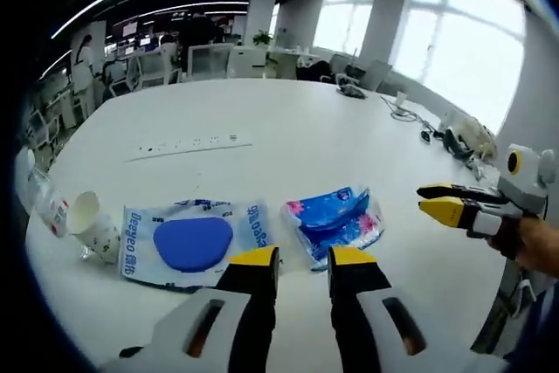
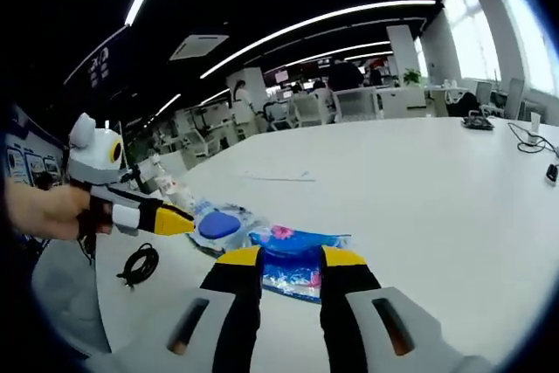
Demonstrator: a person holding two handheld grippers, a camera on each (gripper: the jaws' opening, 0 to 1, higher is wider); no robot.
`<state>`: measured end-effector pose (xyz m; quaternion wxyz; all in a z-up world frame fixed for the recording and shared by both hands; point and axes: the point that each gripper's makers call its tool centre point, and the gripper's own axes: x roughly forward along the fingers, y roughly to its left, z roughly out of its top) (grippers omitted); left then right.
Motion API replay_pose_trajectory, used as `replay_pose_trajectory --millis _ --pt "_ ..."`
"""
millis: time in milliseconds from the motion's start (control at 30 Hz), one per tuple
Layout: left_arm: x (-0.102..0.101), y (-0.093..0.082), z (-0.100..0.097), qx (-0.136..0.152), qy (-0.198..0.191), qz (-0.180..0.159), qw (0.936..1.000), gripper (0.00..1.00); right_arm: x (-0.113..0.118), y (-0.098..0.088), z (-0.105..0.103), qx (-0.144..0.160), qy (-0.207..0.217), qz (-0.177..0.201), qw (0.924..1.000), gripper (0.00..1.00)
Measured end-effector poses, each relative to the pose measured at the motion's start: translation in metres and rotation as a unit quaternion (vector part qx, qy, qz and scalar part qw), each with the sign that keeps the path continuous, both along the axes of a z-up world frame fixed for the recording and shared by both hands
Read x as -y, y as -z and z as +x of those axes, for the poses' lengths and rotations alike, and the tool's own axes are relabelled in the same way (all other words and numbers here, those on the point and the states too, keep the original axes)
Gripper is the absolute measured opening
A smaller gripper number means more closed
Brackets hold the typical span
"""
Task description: Arrange the tabletop items into an orderly group along one side of the table until the central work area is clear of visible clutter.
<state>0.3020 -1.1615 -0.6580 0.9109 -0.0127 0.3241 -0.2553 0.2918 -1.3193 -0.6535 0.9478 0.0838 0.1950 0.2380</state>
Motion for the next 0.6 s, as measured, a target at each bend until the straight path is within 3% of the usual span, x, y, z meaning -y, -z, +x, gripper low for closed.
replay_pose_trajectory --millis 133,233,300,367,433,600 --pt "-0.026 -0.009 -0.024 -0.005 -0.016 -0.015 0.9997 0.35 -0.003 -0.011 -0.015 0.005 -0.004 0.011 0.9999 0.26" --pt "-0.048 -0.005 -0.046 -0.027 -0.032 -0.011 0.9991 0.46 -0.009 -0.006 -0.03 -0.019 -0.009 0.021 0.9996 0.36" --pt "-0.066 -0.003 -0.061 -0.029 -0.041 -0.001 0.9987 0.46 -0.012 -0.001 -0.041 -0.026 -0.013 0.005 0.9996 0.42" --pt "-0.083 -0.002 -0.075 -0.038 -0.066 -0.017 0.9969 0.46 -0.017 0.001 -0.052 -0.027 -0.017 0.0 0.9995 0.47" --pt "-0.098 -0.004 -0.087 -0.04 -0.081 -0.033 0.9954 0.46 -0.023 -0.001 -0.062 -0.024 -0.018 0.011 0.9995 0.47" --pt "-0.123 -0.006 -0.103 -0.04 -0.083 -0.032 0.9952 0.47 -0.034 -0.008 -0.08 -0.019 -0.002 0.019 0.9996 0.48"
